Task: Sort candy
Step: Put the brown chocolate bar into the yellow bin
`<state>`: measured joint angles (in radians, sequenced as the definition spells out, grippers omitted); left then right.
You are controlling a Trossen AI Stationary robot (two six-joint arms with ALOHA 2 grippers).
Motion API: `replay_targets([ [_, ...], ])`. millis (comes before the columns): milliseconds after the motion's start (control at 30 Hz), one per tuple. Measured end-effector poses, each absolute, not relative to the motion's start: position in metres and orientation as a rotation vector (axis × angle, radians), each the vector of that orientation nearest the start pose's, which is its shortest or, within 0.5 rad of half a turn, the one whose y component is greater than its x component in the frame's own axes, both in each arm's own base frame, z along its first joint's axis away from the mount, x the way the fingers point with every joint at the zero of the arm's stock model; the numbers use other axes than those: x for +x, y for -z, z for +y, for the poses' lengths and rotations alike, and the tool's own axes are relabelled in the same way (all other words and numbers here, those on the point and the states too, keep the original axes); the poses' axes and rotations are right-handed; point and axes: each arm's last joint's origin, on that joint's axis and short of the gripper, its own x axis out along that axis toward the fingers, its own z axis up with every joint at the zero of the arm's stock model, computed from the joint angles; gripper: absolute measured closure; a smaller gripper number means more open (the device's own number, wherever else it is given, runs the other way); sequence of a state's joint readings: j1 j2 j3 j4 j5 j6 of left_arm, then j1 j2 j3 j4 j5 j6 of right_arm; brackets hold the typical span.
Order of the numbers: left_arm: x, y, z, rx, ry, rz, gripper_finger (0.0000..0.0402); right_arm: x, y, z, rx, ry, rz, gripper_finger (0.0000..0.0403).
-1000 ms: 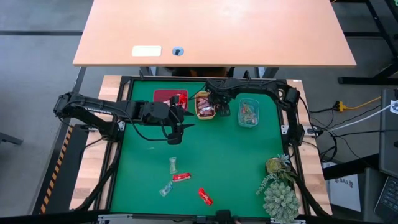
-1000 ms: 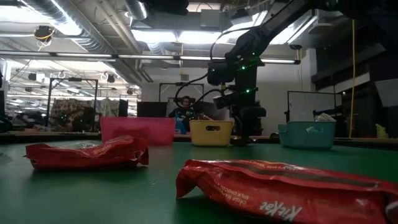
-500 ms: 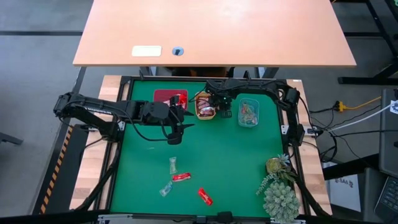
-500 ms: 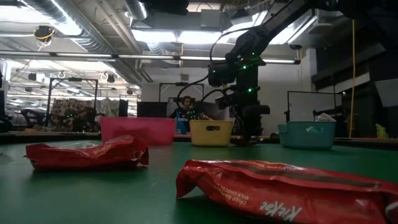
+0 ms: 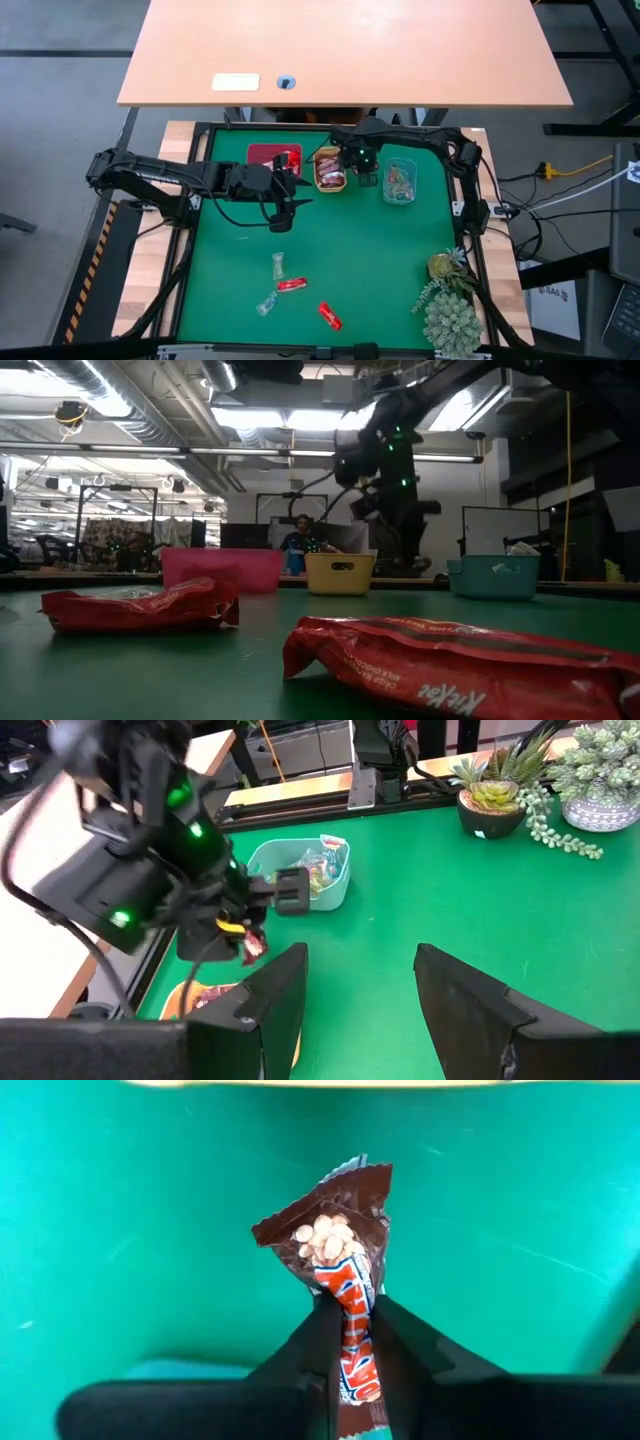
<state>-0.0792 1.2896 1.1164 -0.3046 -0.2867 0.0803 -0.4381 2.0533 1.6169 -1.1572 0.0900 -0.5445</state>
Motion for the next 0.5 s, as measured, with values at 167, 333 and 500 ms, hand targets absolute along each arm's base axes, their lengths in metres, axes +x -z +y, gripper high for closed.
replay_targets([
  [167,0.283,-0.330,-0.014,0.166,-0.185,0.479,0.0221,0.357,-0.228,-0.170,-0.136,0.005,1.600,0.0353],
  [333,0.283,-0.330,-0.014,0.166,-0.185,0.477,0.0221,0.373,-0.260,-0.175,-0.121,0.035,1.407,0.0354],
  [500,0.283,-0.330,-0.014,0.166,-0.185,0.477,0.0221,0.390,-0.271,-0.180,-0.122,0.012,1.186,0.0354],
])
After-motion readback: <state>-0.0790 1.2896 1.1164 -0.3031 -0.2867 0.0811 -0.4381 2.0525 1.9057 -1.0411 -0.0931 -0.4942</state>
